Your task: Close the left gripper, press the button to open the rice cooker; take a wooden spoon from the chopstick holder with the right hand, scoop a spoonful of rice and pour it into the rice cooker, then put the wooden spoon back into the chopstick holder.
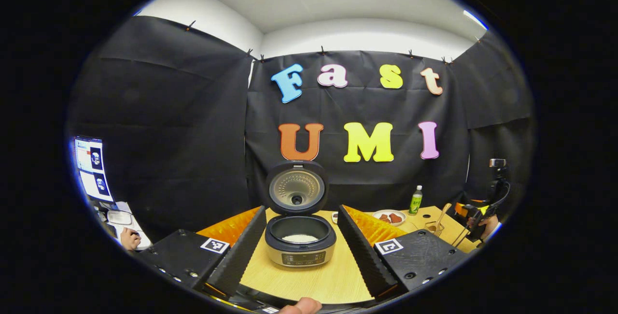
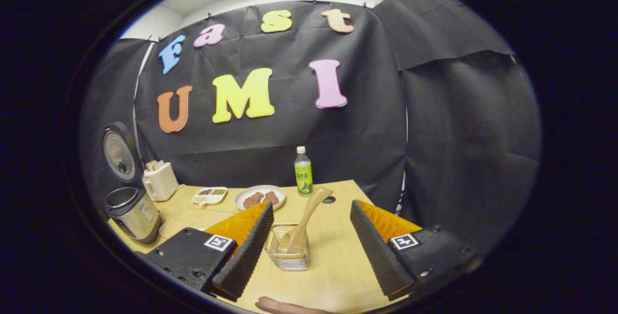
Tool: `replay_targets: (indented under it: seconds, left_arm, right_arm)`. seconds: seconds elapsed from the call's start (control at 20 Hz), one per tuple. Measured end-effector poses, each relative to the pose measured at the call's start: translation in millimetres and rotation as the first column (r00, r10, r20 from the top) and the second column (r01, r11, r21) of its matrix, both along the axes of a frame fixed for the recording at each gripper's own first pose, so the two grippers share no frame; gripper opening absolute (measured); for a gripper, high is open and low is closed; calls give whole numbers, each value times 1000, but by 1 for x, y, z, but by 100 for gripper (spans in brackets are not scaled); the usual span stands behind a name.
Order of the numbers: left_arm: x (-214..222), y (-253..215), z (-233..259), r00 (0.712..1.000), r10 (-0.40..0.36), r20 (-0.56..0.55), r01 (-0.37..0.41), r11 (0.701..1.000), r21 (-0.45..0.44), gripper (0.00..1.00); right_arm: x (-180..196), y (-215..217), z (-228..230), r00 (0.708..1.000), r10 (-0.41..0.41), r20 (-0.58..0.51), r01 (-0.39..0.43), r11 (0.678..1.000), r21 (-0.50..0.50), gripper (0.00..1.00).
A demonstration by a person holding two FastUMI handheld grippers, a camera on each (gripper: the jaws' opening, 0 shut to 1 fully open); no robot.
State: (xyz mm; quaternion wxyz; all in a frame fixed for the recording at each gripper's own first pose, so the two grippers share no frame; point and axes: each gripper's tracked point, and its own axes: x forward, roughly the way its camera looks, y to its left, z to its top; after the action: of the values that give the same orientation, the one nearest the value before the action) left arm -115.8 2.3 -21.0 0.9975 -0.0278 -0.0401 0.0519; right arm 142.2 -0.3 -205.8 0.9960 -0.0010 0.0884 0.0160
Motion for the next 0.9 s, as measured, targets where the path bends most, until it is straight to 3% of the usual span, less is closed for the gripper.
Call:
replay_targets:
  seconds: [0.2, 0.45, 0.55, 0.7, 0.85, 0.9]
  left_arm:
    - [-19, -22, 0, 997, -66, 36, 66, 998, 7, 94]
    - [-24, -58, -16, 985, -171, 18, 170, 984, 48, 94]
    - [-20, -64, -19, 979, -201, 22, 199, 978, 63, 94]
    - [-10, -73, -28, 971, -237, 10, 236, 970, 48, 95]
    - [-4, -64, -38, 974, -227, -9, 227, 973, 28, 96]
    - [-1, -63, -41, 974, -226, -14, 227, 974, 21, 96]
  right_arm:
    - [42, 9, -40, 995, -15, -103, 17, 1000, 21, 100]
    - [89, 8, -61, 987, -54, -151, 58, 998, 27, 88]
    - [106, 1, -66, 985, -54, -161, 60, 998, 36, 92]
    - [126, -1, -80, 978, -13, -206, 28, 997, 69, 68]
    - [129, 9, -70, 981, 59, -186, -35, 991, 130, 67]
    - [129, 15, -68, 981, 96, -170, -70, 986, 150, 59]
